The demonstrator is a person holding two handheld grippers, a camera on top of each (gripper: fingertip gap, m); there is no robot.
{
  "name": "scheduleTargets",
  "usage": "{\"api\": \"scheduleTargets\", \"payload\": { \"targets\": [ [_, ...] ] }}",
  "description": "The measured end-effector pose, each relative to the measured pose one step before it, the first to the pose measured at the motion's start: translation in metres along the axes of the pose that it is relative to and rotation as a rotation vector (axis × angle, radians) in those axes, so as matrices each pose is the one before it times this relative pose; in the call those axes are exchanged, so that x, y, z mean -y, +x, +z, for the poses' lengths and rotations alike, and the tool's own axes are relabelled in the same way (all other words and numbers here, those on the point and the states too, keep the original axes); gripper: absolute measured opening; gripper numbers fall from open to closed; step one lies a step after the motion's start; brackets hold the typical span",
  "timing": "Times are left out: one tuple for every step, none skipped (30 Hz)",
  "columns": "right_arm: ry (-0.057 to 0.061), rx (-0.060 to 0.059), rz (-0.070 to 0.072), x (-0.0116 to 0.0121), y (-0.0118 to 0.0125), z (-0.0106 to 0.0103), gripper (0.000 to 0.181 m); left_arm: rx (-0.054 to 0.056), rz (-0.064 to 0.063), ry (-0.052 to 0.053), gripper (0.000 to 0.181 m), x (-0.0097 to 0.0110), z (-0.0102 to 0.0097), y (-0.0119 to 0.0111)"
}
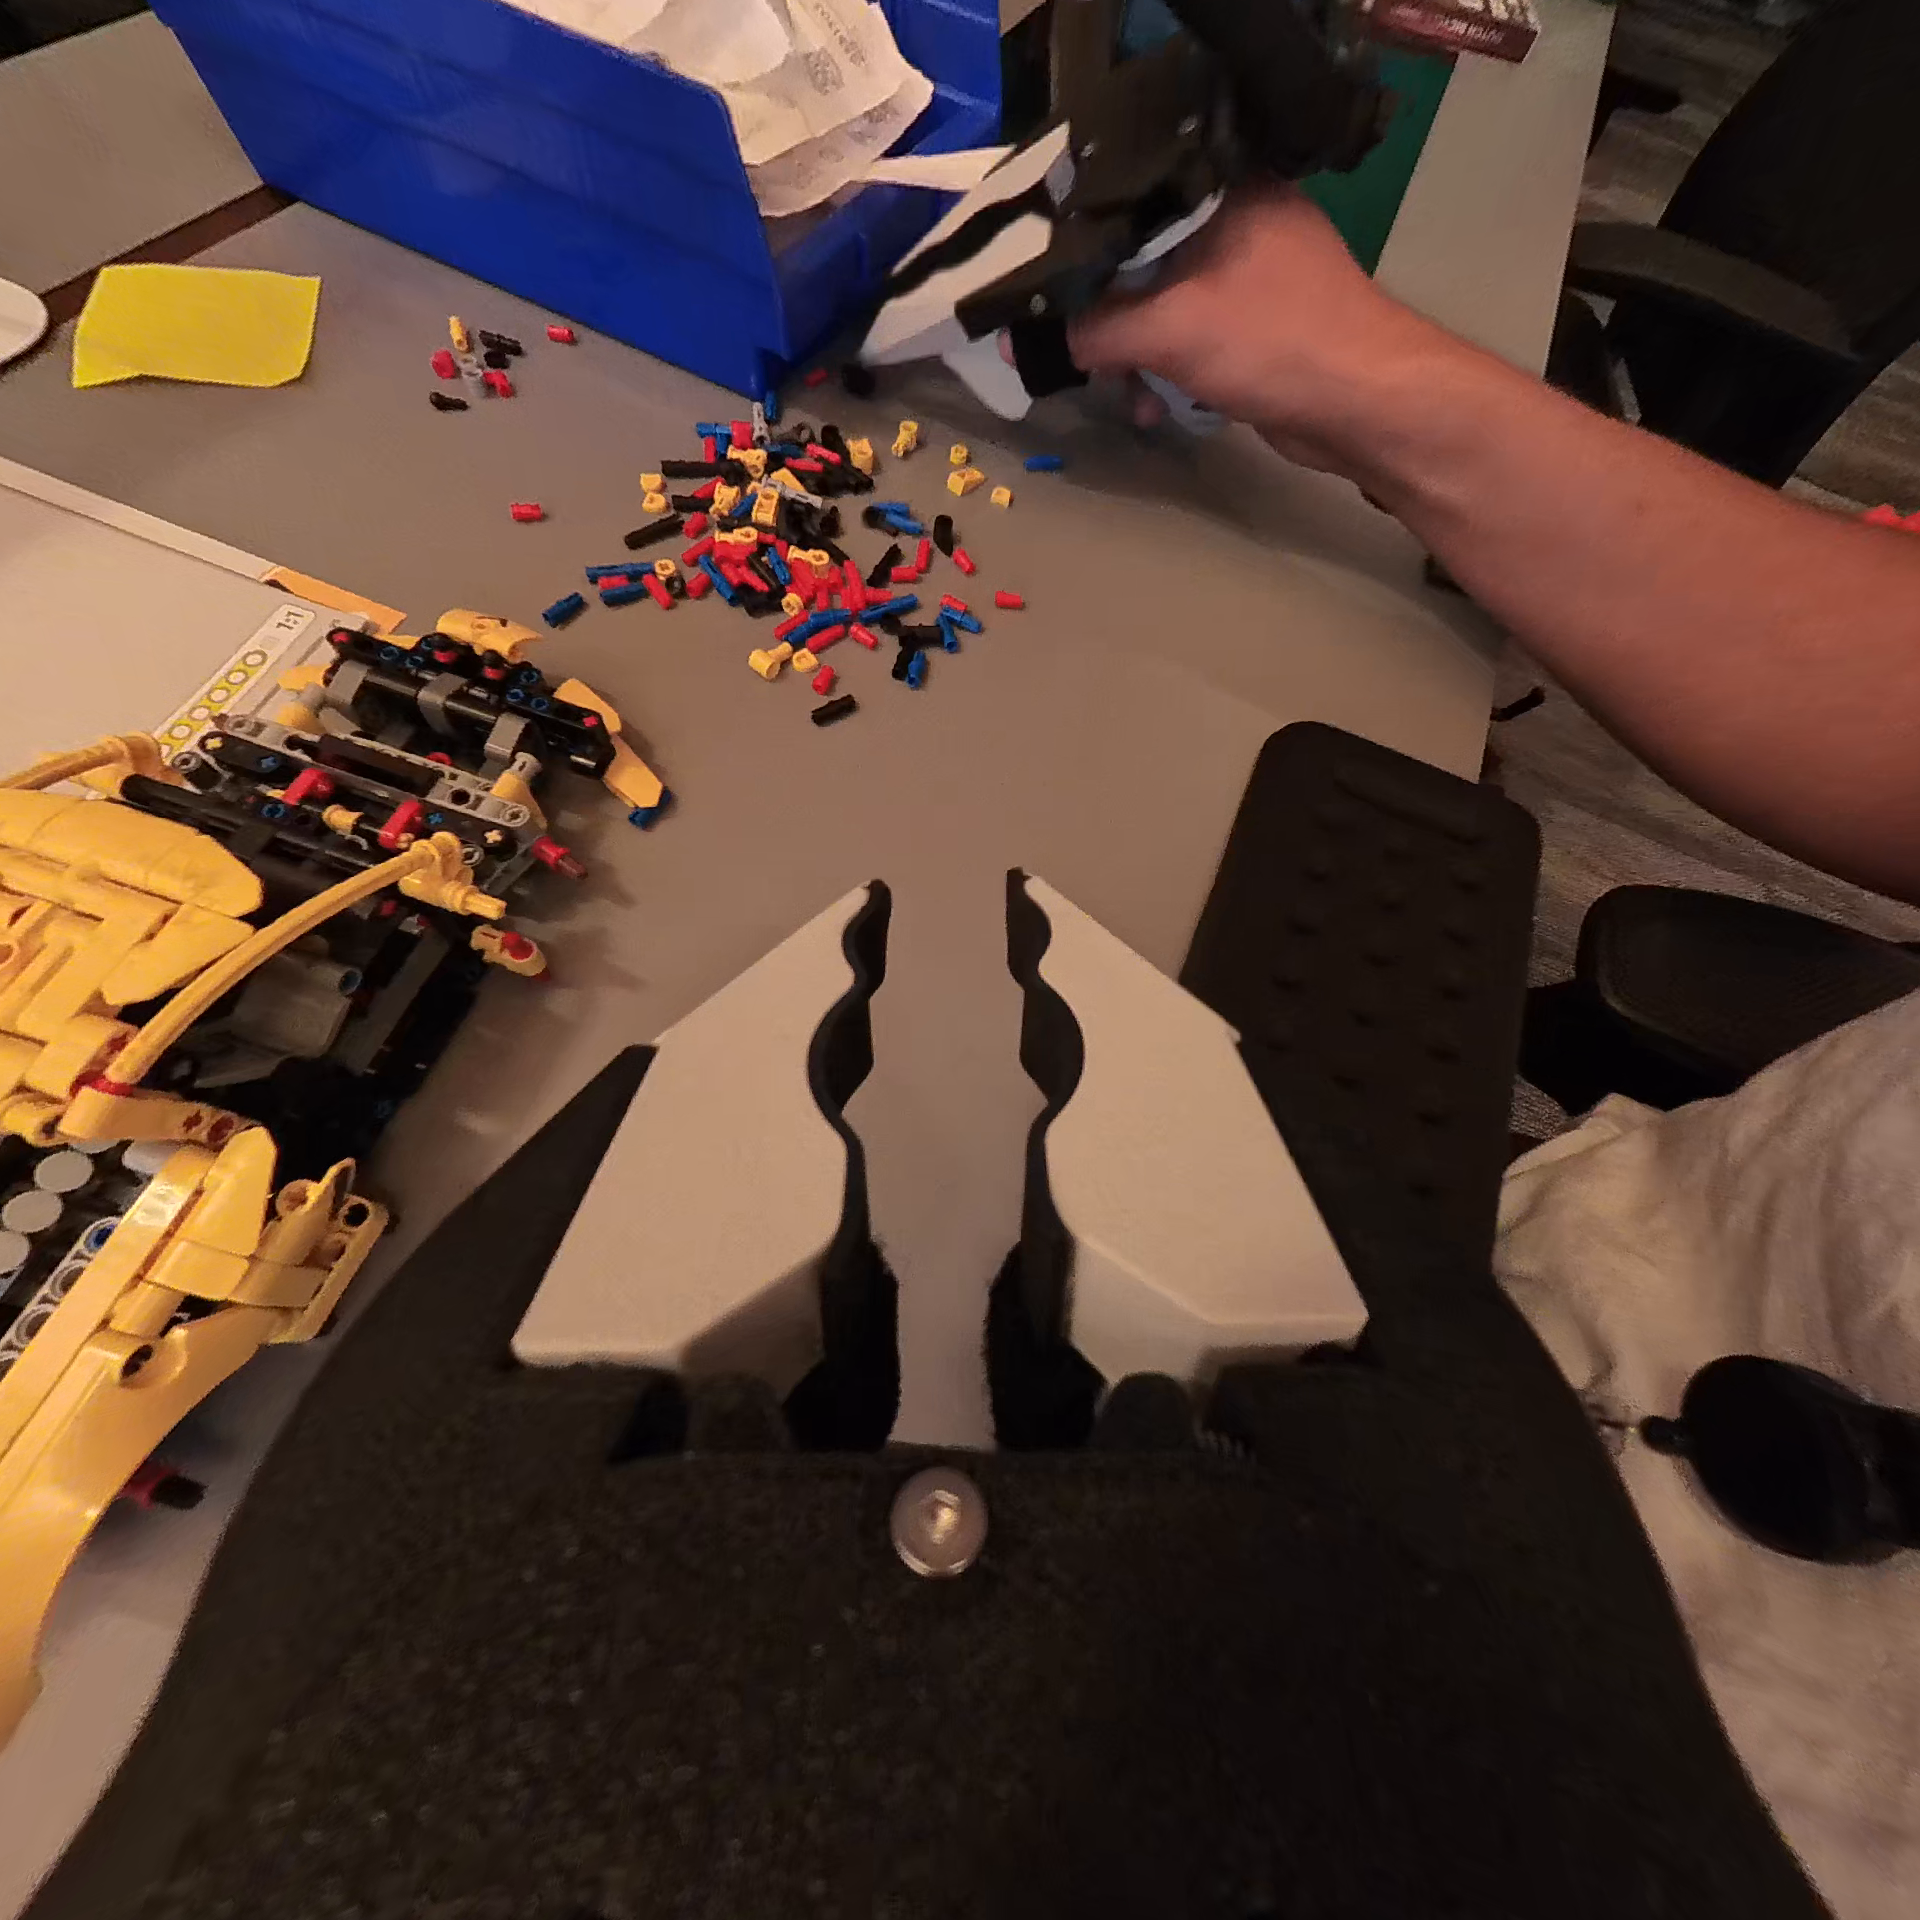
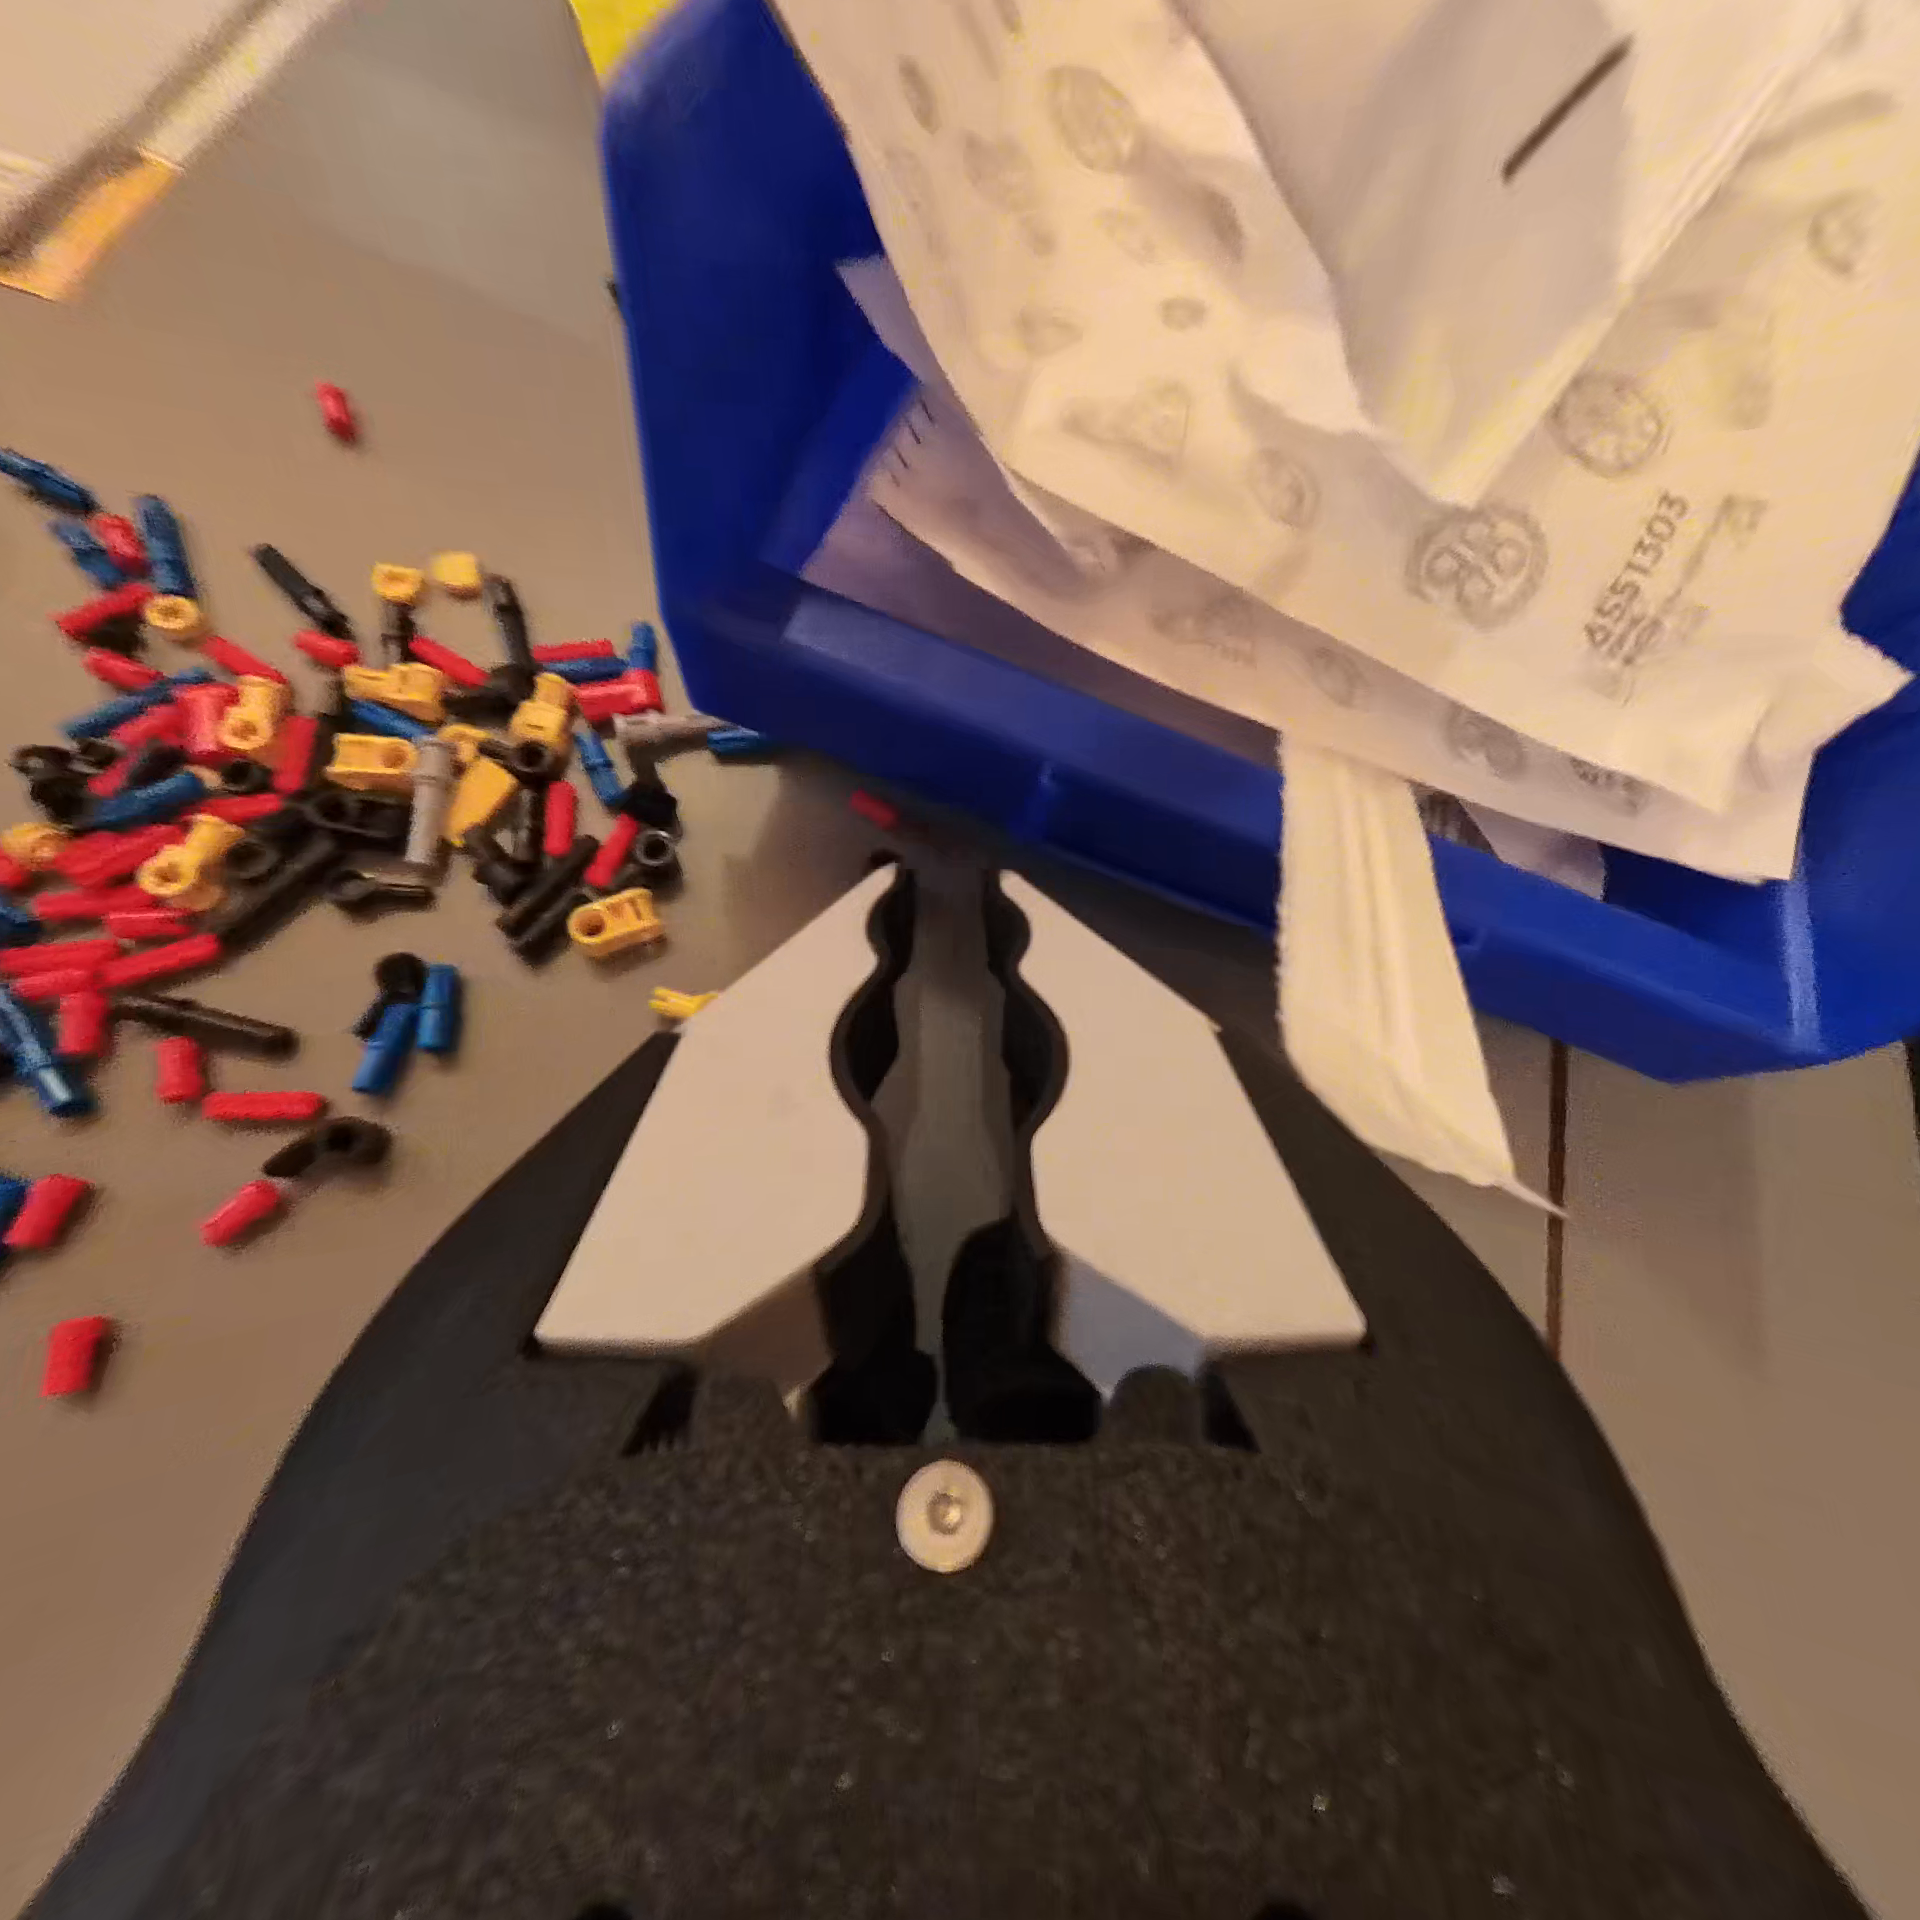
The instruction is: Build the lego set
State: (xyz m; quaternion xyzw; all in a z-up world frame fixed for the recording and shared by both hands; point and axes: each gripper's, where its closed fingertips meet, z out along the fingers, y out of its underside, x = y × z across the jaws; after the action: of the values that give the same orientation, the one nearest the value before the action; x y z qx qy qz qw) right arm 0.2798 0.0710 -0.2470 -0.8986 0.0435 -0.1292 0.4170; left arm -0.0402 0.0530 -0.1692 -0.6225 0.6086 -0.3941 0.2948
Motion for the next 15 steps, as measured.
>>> {"api": "scheduleTargets", "payload": {
  "targets": [
    [-0.0094, 0.0061, -0.0002, -0.00163, -0.00041, 0.00296, 0.019, -0.0038, 0.0024, 0.005, 0.022, 0.00108, -0.00073, 0.00204],
    [0.0008, 0.0124, 0.0035, 0.00023, -0.00229, 0.00232, 0.02, -0.0015, 0.0046, 0.0037, 0.022, 0.0007, -0.00091, 0.00176],
    [0.004, 0.0103, 0.0138, 0.00121, -0.00212, 0.00127, 0.02, 0.0014, 0.0054, 0.0031, 0.022, 0.00013, -0.00098, 0.00136],
    [-0.0022, 0.0129, 0.0142, 0.00082, -0.00249, 0.00109, 0.021, 0.0013, 0.0036, 0.0007, 0.022, -0.00046, -0.00091, 0.00115],
    [-0.0128, 0.0143, 0.0076, -0.00061, -0.00296, 0.00133, 0.023, -0.0005, 0.0002, -0.0018, 0.022, -0.00127, -0.00095, 0.00129],
    [-0.0153, 0.015, 0.0015, -0.00153, -0.00343, 0.00215, 0.026, -0.0007, -0.0028, -0.0005, 0.022, -0.00133, -0.00096, 0.00122],
    [-0.0134, 0.0228, -0.0025, -0.00176, -0.00472, 0.00294, 0.03, -0.0007, -0.0046, 0.0025, 0.022, -0.0011, -0.00112, 0.00107],
    [0.0197, 0.0386, -0.0047, 0.00368, -0.00711, 0.00165, 0.032, -0.0018, -0.0056, 0.0029, 0.022, -0.00107, -0.00098, 0.00117],
    [-0.002, 0.0321, -0.0051, 0.00133, -0.00574, 0.00188, 0.032, -0.0025, -0.0058, 0.001, 0.022, -0.00111, -0.00079, 0.00105],
    [0.0, 0.0132, -0.001, 0.00131, -0.00246, 0.00156, 0.034, -0.0023, -0.0051, 0.0, 0.022, -0.0012, -0.00055, 0.00104],
    [-0.0002, 0.0133, -0.0033, 0.00116, -0.00235, 0.00125, 0.035, -0.0023, -0.0035, 0.0, 0.022, -0.00082, -0.00063, 0.00118],
    [-0.0013, 0.0278, -0.0047, 0.0008, -0.00486, 0.00116, 0.036, -0.002, -0.0013, -0.0001, 0.022, -0.00057, -0.00055, 0.00109],
    [-0.0016, 0.0211, -0.0017, 0.00077, -0.00419, 0.00105, 0.042, -0.0002, 0.0013, 0.0003, 0.022, -0.00027, -0.00078, 0.00102],
    [-0.0018, 0.0119, -0.0104, 0.00063, -0.00294, 0.00049, 0.045, 0.0018, 0.0026, 0.0009, 0.022, -0.00009, -0.00078, 0.00067],
    [-0.0051, 0.017, -0.013, 0.00001, -0.00374, -0.00038, 0.045, 0.0018, 0.002, 0.0015, 0.022, 0.00009, -0.00081, 0.00063]
  ]
}}
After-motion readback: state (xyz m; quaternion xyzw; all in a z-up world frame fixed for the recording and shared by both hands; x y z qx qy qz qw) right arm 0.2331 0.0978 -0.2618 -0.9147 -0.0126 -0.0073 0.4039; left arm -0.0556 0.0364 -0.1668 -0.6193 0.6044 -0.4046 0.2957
